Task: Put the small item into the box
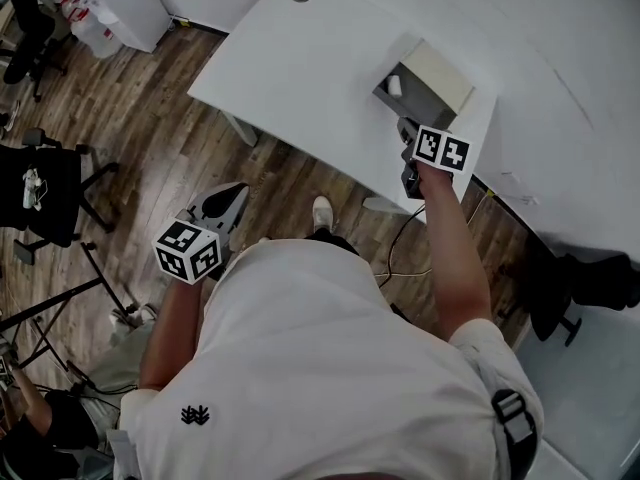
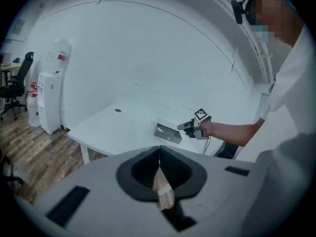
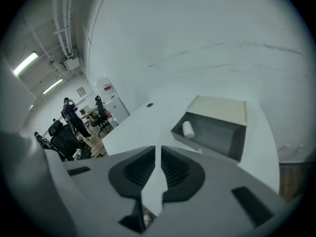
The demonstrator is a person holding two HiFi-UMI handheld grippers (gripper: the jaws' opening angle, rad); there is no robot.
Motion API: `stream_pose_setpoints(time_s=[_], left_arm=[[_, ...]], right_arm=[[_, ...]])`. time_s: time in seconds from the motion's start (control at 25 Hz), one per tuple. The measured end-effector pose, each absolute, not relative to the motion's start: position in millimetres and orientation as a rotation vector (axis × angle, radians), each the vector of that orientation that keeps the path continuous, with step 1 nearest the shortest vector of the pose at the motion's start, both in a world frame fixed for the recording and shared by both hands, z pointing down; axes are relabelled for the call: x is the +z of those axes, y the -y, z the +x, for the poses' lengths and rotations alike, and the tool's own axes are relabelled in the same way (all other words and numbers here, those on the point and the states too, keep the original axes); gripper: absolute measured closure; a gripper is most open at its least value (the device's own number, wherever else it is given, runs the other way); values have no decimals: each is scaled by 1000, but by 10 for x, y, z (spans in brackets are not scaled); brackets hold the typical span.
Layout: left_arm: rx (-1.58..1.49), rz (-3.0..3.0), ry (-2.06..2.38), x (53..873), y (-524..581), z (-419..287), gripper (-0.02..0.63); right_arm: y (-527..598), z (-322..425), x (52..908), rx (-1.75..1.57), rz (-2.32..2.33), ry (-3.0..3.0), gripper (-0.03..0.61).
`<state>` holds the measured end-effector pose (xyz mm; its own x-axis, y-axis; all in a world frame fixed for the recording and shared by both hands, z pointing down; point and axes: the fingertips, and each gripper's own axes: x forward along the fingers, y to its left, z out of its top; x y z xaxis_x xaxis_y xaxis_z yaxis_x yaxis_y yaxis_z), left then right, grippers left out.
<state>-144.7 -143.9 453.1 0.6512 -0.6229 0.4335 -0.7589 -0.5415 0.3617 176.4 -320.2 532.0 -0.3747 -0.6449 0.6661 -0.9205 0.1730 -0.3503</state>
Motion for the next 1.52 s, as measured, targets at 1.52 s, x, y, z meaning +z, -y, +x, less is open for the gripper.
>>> stream_pose_setpoints(time_s=[1.52], left_arm=[[371, 2353, 1024, 4870, 530, -2137, 605]], right_arm=[[413, 50, 5139, 753, 1227, 2328, 572]])
